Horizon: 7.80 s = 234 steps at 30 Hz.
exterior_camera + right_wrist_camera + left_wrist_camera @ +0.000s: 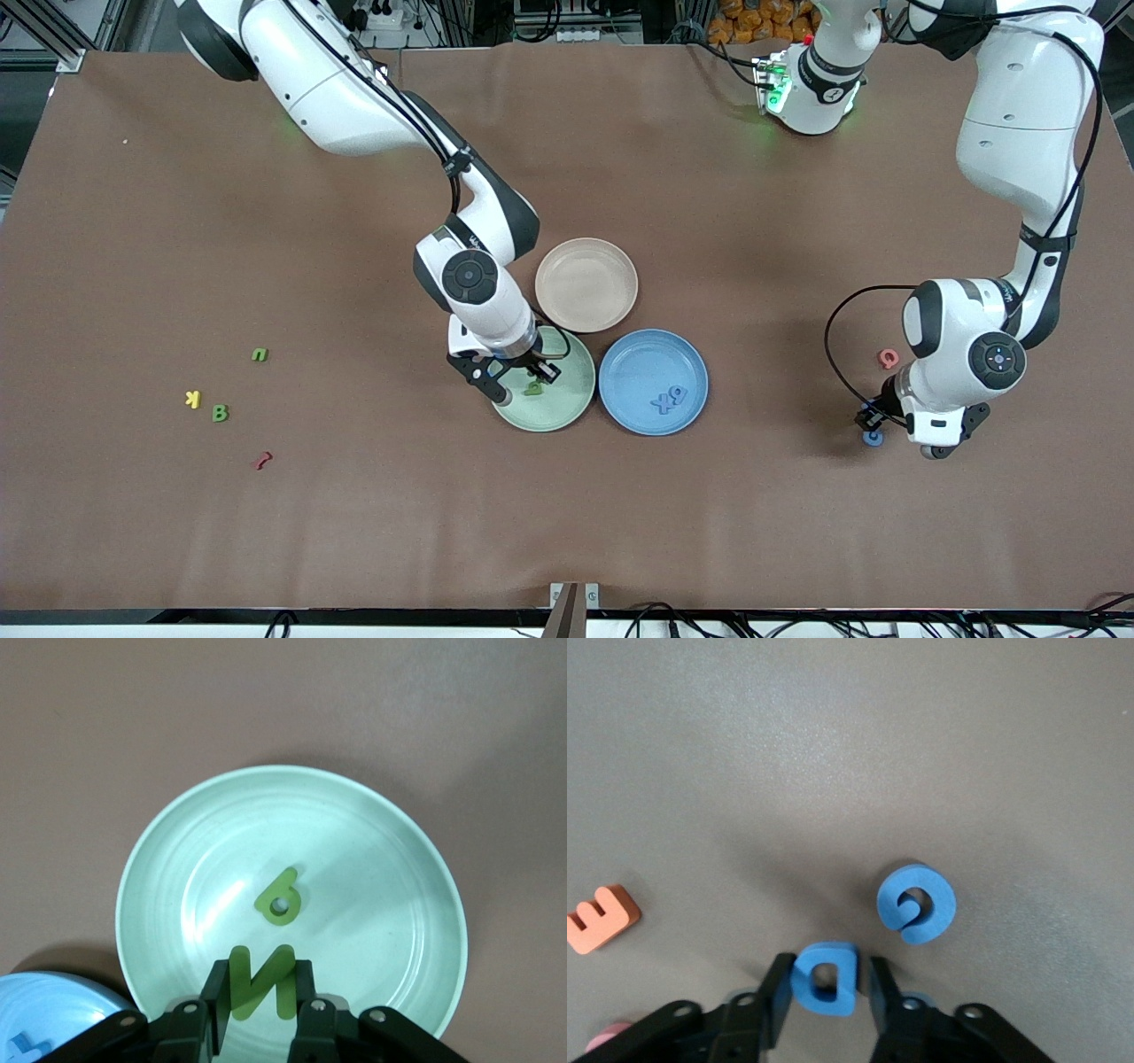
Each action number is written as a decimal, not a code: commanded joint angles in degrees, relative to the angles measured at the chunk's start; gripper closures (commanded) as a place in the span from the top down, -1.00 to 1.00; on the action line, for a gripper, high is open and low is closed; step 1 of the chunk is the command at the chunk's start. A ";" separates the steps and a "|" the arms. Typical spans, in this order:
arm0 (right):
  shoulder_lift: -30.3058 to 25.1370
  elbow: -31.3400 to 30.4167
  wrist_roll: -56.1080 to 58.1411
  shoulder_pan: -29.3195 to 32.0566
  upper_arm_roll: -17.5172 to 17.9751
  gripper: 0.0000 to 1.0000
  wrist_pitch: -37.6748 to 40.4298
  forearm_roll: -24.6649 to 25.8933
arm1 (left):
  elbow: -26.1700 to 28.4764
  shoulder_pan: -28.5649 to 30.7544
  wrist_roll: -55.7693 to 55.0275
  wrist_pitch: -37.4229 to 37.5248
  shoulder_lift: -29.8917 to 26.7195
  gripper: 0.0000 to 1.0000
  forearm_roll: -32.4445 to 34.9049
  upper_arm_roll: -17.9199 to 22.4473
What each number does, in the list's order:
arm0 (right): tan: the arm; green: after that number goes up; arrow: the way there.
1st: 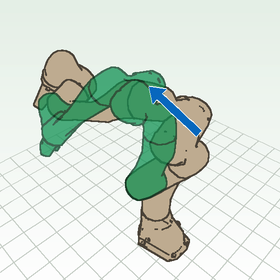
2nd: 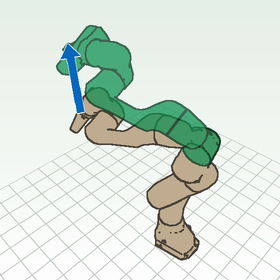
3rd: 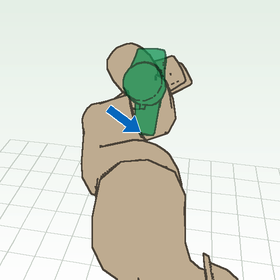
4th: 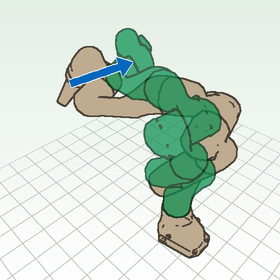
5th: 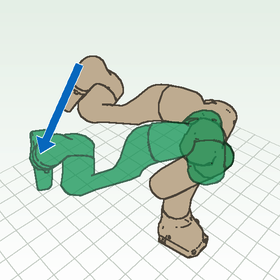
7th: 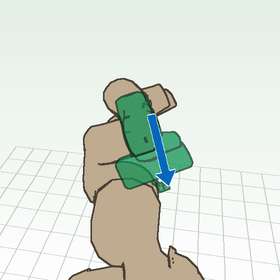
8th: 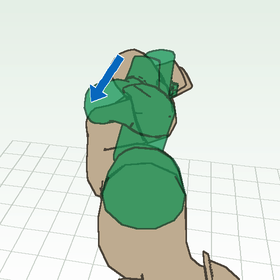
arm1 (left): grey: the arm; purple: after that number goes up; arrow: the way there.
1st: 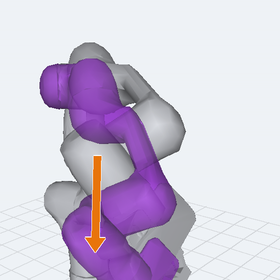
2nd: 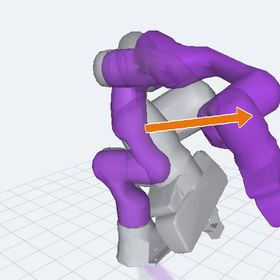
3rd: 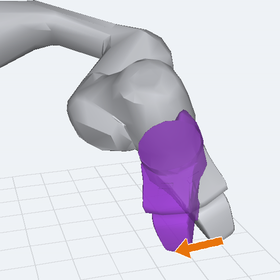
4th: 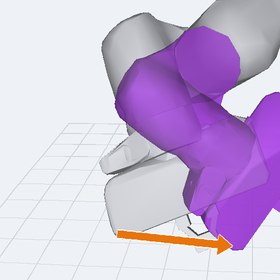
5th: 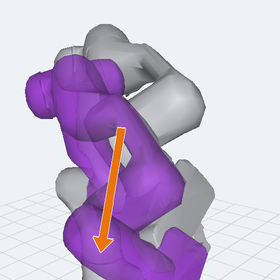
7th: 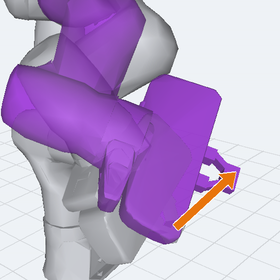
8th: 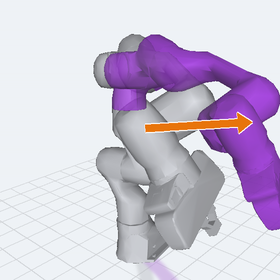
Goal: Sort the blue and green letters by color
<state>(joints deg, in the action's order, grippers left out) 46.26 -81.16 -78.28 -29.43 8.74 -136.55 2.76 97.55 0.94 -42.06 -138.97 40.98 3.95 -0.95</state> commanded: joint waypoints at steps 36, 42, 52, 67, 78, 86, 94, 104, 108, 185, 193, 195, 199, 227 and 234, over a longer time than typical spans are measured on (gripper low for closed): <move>-1.34 2.41 -3.64 0.77 0.05 1.00 4.71 3.57 | 0.18 -12.80 -23.76 0.28 -4.59 -0.82 -0.53 0.07; -4.33 2.32 -2.76 2.62 0.57 1.00 7.17 3.74 | -1.57 -17.11 -30.96 0.28 -4.77 -0.82 -1.14 -0.02; -10.66 1.88 5.58 7.01 1.10 1.00 17.62 3.30 | -3.68 -24.58 -39.67 0.19 -3.71 -0.82 -1.05 -0.02; -18.83 -4.96 28.69 20.46 4.44 1.00 27.30 3.22 | -3.77 -31.09 -42.40 0.10 -2.83 -0.81 -0.53 0.16; -22.44 -11.48 44.25 28.80 4.27 1.00 27.21 3.22 | -3.77 -32.76 -42.14 0.10 -2.92 -0.70 1.32 0.25; -22.35 -12.79 48.39 33.29 3.65 1.00 26.42 3.30 | -3.77 -32.76 -41.70 0.10 -2.83 -0.24 1.58 0.25; -21.74 -12.88 49.80 35.05 1.20 1.00 23.35 3.39 | -3.69 -32.94 -41.79 0.10 -3.01 -0.24 1.58 0.07; -21.30 -18.59 54.37 33.91 -6.98 1.00 12.72 3.22 | -3.51 -33.99 -41.61 0.19 -2.57 0.62 1.58 0.16; -21.03 -18.51 54.37 34.79 -7.07 0.95 12.01 3.22 | -3.42 -33.82 -40.56 0.19 -2.57 1.00 2.63 0.25; -4.25 -14.55 102.71 40.06 -9.44 0.03 -0.74 -5.23 | -9.66 -0.59 8.84 0.01 6.66 1.00 3.60 0.25; -4.07 -14.64 102.89 39.63 -9.44 -0.74 -0.91 -3.73 | -9.66 -0.59 8.84 -0.07 7.19 1.00 3.69 0.16; -4.07 -14.55 102.89 39.54 -9.44 -0.92 -0.91 -3.55 | -9.66 -0.59 8.84 -0.16 7.28 1.00 3.69 0.16; -4.16 -14.20 102.45 39.45 -9.44 -1.00 -0.74 -3.81 | -9.66 -0.59 8.93 -0.25 7.36 1.00 3.69 0.16; -9.34 -2.60 77.86 35.14 -3.47 -1.00 19.83 -4.78 | -9.66 -0.50 8.93 -0.42 7.36 1.00 3.69 0.16; -9.61 -0.93 64.41 30.40 -3.03 -1.00 19.66 -4.69 | -9.57 -0.33 8.93 -0.42 7.36 1.00 3.69 0.16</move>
<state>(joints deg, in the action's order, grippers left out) 37.44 -82.93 -5.35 3.26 5.15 -117.64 -1.88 89.12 0.24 -33.71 -139.19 47.07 6.32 -0.57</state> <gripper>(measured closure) 0.753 0.000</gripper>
